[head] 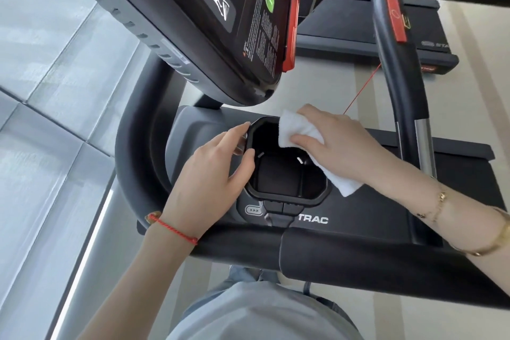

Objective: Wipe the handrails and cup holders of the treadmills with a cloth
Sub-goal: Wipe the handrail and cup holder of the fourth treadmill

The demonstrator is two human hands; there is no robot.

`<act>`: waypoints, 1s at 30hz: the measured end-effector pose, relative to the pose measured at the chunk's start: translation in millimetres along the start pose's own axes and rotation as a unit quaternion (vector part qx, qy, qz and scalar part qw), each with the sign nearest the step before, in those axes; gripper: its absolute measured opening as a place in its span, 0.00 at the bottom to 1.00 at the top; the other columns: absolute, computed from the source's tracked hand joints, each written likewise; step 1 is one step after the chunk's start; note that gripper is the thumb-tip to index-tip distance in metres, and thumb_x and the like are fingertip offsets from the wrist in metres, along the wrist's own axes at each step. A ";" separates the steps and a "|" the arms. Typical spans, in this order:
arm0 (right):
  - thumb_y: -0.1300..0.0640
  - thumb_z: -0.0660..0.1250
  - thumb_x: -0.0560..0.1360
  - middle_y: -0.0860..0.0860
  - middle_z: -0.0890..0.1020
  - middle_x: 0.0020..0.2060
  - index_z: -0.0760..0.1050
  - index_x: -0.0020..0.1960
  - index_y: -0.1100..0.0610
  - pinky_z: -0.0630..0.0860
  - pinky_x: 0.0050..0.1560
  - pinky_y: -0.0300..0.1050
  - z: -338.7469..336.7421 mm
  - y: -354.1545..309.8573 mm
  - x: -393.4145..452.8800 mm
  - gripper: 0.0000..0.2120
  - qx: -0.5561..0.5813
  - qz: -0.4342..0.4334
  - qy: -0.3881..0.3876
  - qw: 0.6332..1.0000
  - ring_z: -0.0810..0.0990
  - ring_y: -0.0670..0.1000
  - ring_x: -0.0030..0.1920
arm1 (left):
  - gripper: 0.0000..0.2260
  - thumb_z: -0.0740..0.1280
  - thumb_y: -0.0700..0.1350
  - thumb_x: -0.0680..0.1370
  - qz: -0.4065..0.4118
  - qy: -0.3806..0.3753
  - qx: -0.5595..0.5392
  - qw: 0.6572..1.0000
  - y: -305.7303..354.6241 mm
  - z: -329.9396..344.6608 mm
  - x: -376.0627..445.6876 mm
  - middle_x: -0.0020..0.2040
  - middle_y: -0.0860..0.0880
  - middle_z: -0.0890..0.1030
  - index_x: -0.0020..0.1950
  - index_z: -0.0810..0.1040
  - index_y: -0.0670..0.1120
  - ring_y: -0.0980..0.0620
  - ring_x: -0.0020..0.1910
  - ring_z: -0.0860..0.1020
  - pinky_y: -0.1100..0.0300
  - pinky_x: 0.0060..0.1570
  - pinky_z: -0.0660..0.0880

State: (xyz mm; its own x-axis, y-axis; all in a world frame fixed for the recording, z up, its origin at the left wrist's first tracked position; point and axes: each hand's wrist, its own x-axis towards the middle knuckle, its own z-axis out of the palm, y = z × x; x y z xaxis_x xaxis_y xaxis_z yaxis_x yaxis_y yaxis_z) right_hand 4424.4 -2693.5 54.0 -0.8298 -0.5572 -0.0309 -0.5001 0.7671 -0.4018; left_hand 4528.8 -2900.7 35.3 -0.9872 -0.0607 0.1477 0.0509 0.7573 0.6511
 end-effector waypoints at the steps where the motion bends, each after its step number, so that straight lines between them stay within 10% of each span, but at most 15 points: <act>1: 0.45 0.60 0.79 0.43 0.69 0.35 0.67 0.54 0.53 0.59 0.38 0.49 -1.1 -2.3 5.6 0.12 -0.012 -0.020 -0.010 1.000 0.70 0.54 0.40 | 0.19 0.62 0.50 0.81 0.000 0.001 -0.001 1.000 -0.2 0.0 0.4 0.53 0.53 0.81 0.71 0.71 0.49 0.54 0.52 0.79 0.53 0.53 0.77; 10: 0.47 0.63 0.79 0.44 0.72 0.39 0.68 0.60 0.52 0.59 0.38 0.48 10.7 -6.8 -16.0 0.14 0.081 0.063 0.062 0.993 0.69 0.52 0.40 | 0.21 0.58 0.56 0.78 -0.007 0.006 -0.012 1.000 -1.5 -0.7 -0.4 0.53 0.56 0.80 0.70 0.72 0.54 0.58 0.53 0.79 0.52 0.56 0.78; 19: 0.51 0.67 0.77 0.51 0.75 0.43 0.71 0.59 0.56 0.62 0.39 0.47 0.8 -12.7 5.6 0.15 0.134 0.101 -0.023 0.986 0.70 0.54 0.45 | 0.19 0.60 0.53 0.79 -0.013 0.007 -0.006 1.000 2.4 -1.9 0.5 0.55 0.56 0.80 0.70 0.72 0.53 0.58 0.54 0.78 0.51 0.57 0.77; 30: 0.49 0.62 0.80 0.50 0.73 0.46 0.55 0.60 0.53 0.72 0.38 0.43 20.6 -31.0 -49.1 0.18 0.272 0.261 -0.005 0.926 0.75 0.46 0.43 | 0.22 0.62 0.47 0.80 0.063 -0.053 0.000 0.997 -7.2 -6.8 14.9 0.59 0.56 0.76 0.74 0.67 0.51 0.57 0.57 0.75 0.55 0.57 0.76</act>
State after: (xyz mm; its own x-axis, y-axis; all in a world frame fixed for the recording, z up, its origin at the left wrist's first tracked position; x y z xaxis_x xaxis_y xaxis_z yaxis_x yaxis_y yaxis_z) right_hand 4485.8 -2696.5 49.2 -0.9196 -0.1613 -0.3582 0.1692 0.6602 -0.7318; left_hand 4514.8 -2911.4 38.0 -0.9835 0.1037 0.1482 0.1749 0.7549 0.6321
